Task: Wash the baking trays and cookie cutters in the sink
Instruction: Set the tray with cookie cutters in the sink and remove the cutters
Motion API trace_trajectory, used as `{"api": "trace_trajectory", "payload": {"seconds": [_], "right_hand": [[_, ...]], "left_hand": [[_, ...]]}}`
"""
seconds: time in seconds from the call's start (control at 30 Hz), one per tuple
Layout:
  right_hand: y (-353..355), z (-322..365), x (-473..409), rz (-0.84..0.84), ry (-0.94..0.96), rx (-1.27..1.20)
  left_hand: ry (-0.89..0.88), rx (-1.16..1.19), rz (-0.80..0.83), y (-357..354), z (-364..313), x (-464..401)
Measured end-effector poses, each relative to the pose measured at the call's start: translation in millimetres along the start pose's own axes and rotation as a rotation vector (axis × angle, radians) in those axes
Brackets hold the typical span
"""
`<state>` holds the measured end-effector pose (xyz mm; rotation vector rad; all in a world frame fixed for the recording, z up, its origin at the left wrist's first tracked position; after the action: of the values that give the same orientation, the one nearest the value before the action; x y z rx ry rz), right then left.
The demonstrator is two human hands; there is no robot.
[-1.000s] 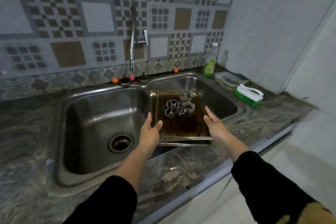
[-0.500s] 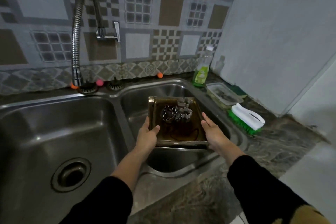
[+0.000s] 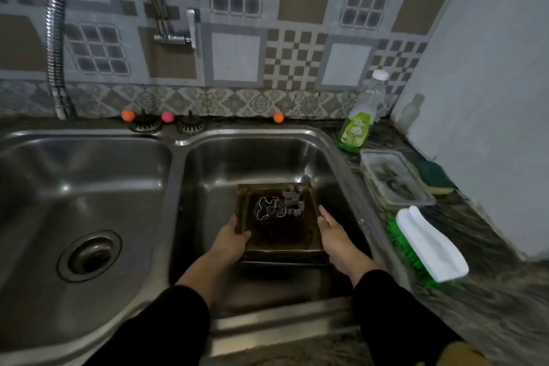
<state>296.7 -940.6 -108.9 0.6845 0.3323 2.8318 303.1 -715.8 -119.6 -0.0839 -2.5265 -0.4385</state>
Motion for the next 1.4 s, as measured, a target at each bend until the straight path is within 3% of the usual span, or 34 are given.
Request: {"api": "trace_trajectory", "payload": {"seconds": [0.43, 0.77, 0.87, 0.97, 1.1, 1.23, 1.4], "right_hand": [[4, -11, -25, 0.224, 0.000, 0.235], [0, -9, -26, 0.236, -0.065, 0.481], [-4, 8, -36, 0.255, 0.098, 0.764], [-13, 33, -40, 0.370, 0.287, 0.982], [-28, 40, -60, 0.451, 0.325, 1.097], [-39, 34, -77, 0.465, 0.298, 1.162], [-39, 25, -79, 0.369, 0.412, 1.136]], "left_hand": [[0.030, -0.257, -0.133, -24, 0, -10], [0.077, -0.309, -0.036, -28, 10, -14], [-0.024, -0.586, -0.091, -25, -5, -18], [-0.232, -0.929, -0.094, -35, -23, -22], [-0.277, -1.154, -0.059, -49, -26, -41], [-0.266, -1.128, -0.091, -56, -28, -52], [-0.264, -0.974, -0.095, -56, -30, -57]]}}
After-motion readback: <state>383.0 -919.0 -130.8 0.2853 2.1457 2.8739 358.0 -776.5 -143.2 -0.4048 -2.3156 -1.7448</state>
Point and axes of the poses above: each hand's wrist, its own x-axis away from the middle knuckle, its own y-axis out of the back of the hand, z = x × y, the point moved 3 cm from there along -x, towards the middle knuckle, and after that the axes turned 7 degrees about y, right-handed, at the moved point
